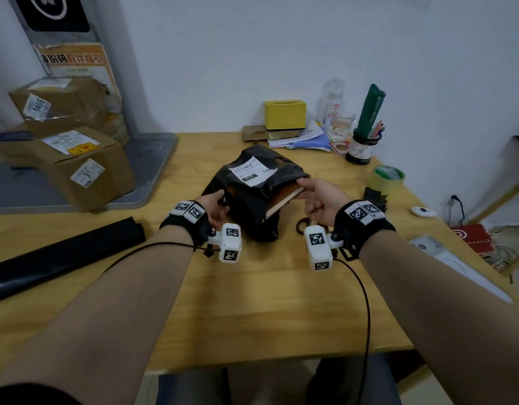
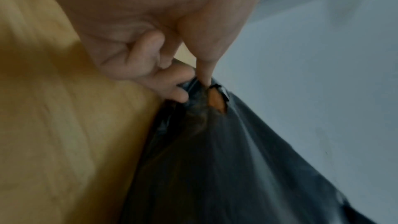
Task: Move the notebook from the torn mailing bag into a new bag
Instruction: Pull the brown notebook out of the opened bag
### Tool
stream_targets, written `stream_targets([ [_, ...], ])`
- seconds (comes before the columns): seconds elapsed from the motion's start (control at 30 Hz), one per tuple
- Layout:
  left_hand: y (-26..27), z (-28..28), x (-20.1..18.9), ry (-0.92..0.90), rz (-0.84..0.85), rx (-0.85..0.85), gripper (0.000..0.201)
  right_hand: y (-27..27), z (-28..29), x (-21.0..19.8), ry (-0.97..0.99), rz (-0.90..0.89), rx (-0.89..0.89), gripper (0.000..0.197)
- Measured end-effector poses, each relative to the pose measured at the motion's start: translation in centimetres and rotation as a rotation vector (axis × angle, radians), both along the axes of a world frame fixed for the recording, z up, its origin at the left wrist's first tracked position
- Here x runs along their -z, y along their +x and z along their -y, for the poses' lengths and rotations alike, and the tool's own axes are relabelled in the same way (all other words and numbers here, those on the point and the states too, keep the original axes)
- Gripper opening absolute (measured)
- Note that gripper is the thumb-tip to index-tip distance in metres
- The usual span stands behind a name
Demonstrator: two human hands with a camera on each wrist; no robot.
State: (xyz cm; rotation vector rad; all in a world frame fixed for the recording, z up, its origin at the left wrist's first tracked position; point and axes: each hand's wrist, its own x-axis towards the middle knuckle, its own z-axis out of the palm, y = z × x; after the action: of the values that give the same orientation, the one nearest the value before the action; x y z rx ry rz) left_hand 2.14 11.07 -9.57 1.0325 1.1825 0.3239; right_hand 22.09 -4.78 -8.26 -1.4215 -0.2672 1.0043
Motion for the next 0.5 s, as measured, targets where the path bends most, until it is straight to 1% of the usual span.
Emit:
stream_targets([
  [0.07,0.2,0.3,0.1,-0.064,0.053,-0.023,0.039,0.0,0.6,-0.5,0.035,-0.021,-0.018,0.015],
  [0.13,0.5,0.2,0.3,-0.074,0.124,-0.070,0.035,-0.1,1.0,-0.9,0.065,-0.037,-0.040,0.013],
  [0.2,0.8,-0.1,0.4,-0.076,0.188,-0.109,0.036,-0.1,1.4,-1.2,0.084,-0.050,-0.044,0.010],
  [0.3,0.7,0.0,-0.5,-0.103,0.311,-0.230,0.032,-0.1,1.7,-1.5,0.089,-0.067,-0.043,0.010],
  [0.4,0.3,0.6,-1.8,-0.030,0.339,-0.310,0.023,0.1,2.3,-1.7,0.079,-0.083,-0.059,0.011],
  [0.47,0.1,0.6,-2.4,0.006,0.335,-0.334,0.012,0.3,2.9,-1.8,0.072,-0.089,-0.077,0.018],
  [0.5,0.0,0.7,-2.7,0.008,0.343,-0.340,0.010,0.4,3.3,-1.9,0.068,-0.092,-0.081,0.021],
])
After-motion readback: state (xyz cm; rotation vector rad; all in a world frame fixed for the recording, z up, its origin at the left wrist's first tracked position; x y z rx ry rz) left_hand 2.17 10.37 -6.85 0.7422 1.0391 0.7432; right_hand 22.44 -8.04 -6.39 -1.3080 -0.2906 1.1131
